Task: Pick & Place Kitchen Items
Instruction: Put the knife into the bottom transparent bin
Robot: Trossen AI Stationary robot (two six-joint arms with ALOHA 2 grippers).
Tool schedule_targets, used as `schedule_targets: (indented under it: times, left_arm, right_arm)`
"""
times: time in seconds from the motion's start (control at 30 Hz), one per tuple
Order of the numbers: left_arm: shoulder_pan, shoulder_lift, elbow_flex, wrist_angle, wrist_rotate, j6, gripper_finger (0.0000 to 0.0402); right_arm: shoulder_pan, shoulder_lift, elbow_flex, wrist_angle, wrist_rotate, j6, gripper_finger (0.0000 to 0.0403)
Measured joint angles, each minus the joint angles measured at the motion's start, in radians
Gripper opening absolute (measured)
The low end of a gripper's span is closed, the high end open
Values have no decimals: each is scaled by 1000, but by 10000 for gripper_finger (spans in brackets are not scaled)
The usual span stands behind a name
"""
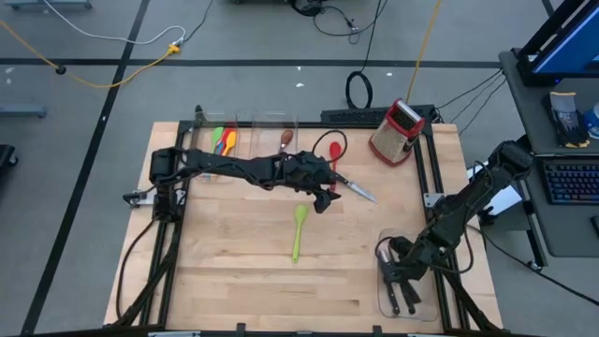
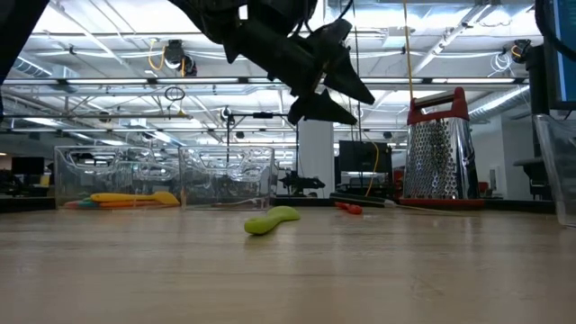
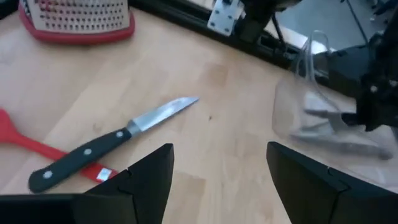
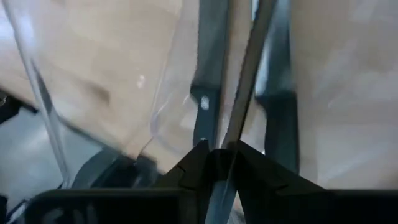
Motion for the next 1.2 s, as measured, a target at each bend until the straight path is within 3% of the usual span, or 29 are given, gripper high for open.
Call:
schedule_targets:
  times: [0.37,0.6,0.77,1.0,1.2]
  left_arm:
    - [37,-3,2,12,-30,160,260]
    - [70,-3,98,-104,-33,300,260]
    - [94,-3,170,-171,-36,423,260]
    - [132,-4,177,-223,-43,495,259]
    - [133,-4,177,-240,-40,518,259]
  right_arm:
    - [1,-12,-6,51,5,7,97]
    - [2,-92,-6,145,128,10,89]
    - [3,-167,-6,155,129,14,80]
    - [3,-262,-6,211,138,-76,67]
    - [3,-355,-6,296,324,-239,58]
